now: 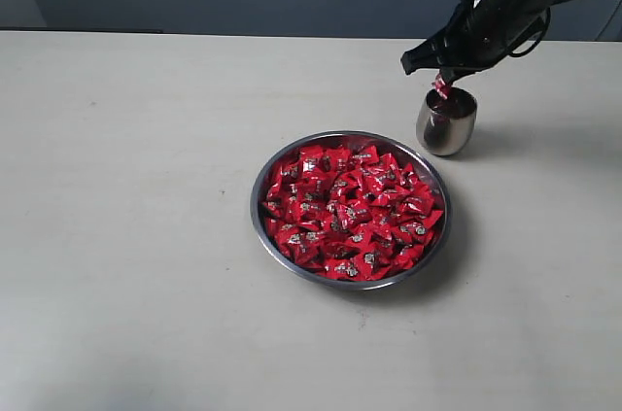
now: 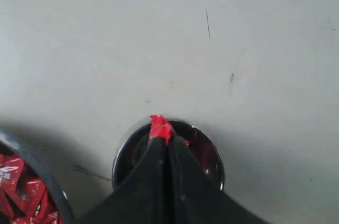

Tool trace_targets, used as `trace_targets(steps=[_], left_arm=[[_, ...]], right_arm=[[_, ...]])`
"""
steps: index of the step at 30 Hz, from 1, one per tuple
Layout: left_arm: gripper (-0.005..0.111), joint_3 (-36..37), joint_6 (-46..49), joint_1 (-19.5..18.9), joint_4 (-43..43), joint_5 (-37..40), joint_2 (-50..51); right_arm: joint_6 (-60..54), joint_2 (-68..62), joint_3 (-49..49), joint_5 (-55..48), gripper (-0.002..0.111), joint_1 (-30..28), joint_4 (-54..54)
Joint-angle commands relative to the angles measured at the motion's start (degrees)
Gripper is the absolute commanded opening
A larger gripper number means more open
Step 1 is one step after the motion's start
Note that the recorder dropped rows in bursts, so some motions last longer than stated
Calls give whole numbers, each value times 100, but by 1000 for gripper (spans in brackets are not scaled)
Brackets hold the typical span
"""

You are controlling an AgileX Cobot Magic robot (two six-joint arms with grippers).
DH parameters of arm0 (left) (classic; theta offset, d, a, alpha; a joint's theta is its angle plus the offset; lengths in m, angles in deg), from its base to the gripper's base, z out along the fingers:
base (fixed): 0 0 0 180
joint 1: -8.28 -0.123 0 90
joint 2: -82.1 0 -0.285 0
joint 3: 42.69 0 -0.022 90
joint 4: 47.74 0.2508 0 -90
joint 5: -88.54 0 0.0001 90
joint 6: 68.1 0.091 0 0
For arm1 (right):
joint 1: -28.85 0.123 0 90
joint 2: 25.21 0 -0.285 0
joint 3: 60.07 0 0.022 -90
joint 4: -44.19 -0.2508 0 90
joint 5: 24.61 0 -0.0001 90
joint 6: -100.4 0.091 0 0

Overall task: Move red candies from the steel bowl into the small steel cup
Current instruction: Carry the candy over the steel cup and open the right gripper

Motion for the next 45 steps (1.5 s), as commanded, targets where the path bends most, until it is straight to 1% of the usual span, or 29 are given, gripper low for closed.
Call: trace_targets(steps=[1, 5, 25, 26, 28, 30, 32, 33, 39, 42, 45], left_arm=[[0, 22, -15, 55, 35, -10, -26], [0, 22, -15, 55, 35, -10, -26], [0, 22, -15, 55, 35, -10, -26], [0, 22, -15, 55, 35, -10, -26], [0, 22, -15, 55, 35, -10, -26], [0, 22, -15, 55, 35, -10, -26], [0, 22, -15, 55, 35, -10, -26], [0, 22, -15, 55, 35, -10, -26], [0, 22, -15, 55, 35, -10, -26], [0, 22, -15, 55, 35, -10, -26], [0, 22, -15, 55, 35, -10, -26]], right_arm=[[-39, 15, 50, -76, 0, -13, 39], [-39, 15, 50, -338, 0, -13, 72], [-52, 15, 50, -431, 1, -13, 72], [-65, 15, 50, -431, 3, -13, 72], [-65, 15, 50, -419, 11, -13, 72], [-65, 15, 50, -419, 25, -13, 72], [-65, 15, 50, -410, 34, -13, 72], [-65, 15, 50, -397, 37, -13, 72], [-65, 41, 50, -514, 38, -13, -43], [-83, 118, 50, -667, 38, -13, -595], [-510, 171, 50, -958, 38, -13, -1247]])
